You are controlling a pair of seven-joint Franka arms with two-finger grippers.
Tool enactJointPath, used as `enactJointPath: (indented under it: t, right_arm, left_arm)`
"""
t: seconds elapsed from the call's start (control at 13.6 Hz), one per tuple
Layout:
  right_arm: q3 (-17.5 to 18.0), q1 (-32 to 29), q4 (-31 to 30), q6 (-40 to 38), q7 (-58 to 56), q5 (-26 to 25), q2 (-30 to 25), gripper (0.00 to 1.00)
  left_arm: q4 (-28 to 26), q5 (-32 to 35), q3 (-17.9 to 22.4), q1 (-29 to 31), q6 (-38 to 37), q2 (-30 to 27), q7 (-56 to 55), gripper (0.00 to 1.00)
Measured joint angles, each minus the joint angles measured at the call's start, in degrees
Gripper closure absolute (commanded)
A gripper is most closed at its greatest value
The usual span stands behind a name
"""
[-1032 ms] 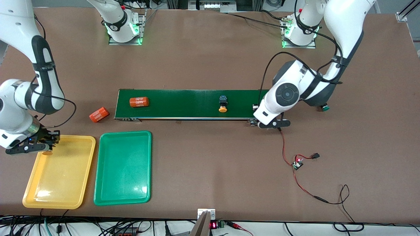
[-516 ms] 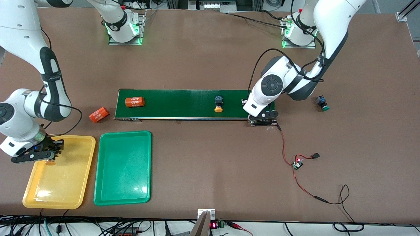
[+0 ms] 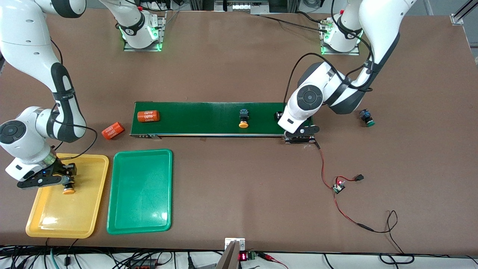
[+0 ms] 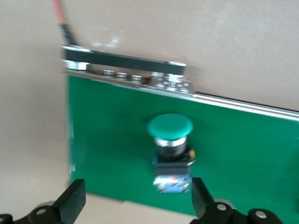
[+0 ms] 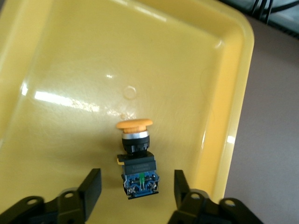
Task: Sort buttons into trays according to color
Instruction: 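Return the right gripper to the conveyor while the left gripper grasps green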
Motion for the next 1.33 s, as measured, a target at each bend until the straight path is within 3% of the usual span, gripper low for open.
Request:
enactJointPath:
  t: [0.15, 0.29, 0.59, 0.74, 0.96, 1.33]
  right_arm:
    - [0.06, 1.13, -1.17, -5.17, 0.72, 0.08, -3.89, 0.0]
    - [0.61, 2.68, -3.79, -16.69, 4.93, 0.29, -10.92, 0.0]
    - [5.81, 4.62, -12.44, -36.32, 17.68, 4.28, -27.13, 0.0]
    - [9.97, 5.13, -18.45, -39.03, 23.28, 5.6, -33.56, 0.0]
    - [18.07, 5.61, -28.85, -33.73, 32.36, 5.7, -40.24, 0.0]
    - [29.87, 6.38, -34.42, -25.82, 44.52, 5.71, -42.5, 0.0]
  left_arm:
    - [6.26, 0.11, 0.4, 0.71, -10.12, -1.07, 1.09, 0.0]
    - [9.09, 0.19, 3.26, 1.23, -15.97, -1.74, 7.01, 0.0]
    - [5.42, 0.24, 14.52, 2.57, -16.31, -0.5, 20.38, 0.0]
    - [1.18, 0.24, 16.55, 5.95, -10.41, -0.43, 27.61, 0.0]
    - [-8.33, 0.25, 20.63, 7.5, 1.8, -3.49, 33.71, 0.0]
    - [-24.46, -0.36, 32.46, 8.67, 24.91, -8.47, 44.26, 0.0]
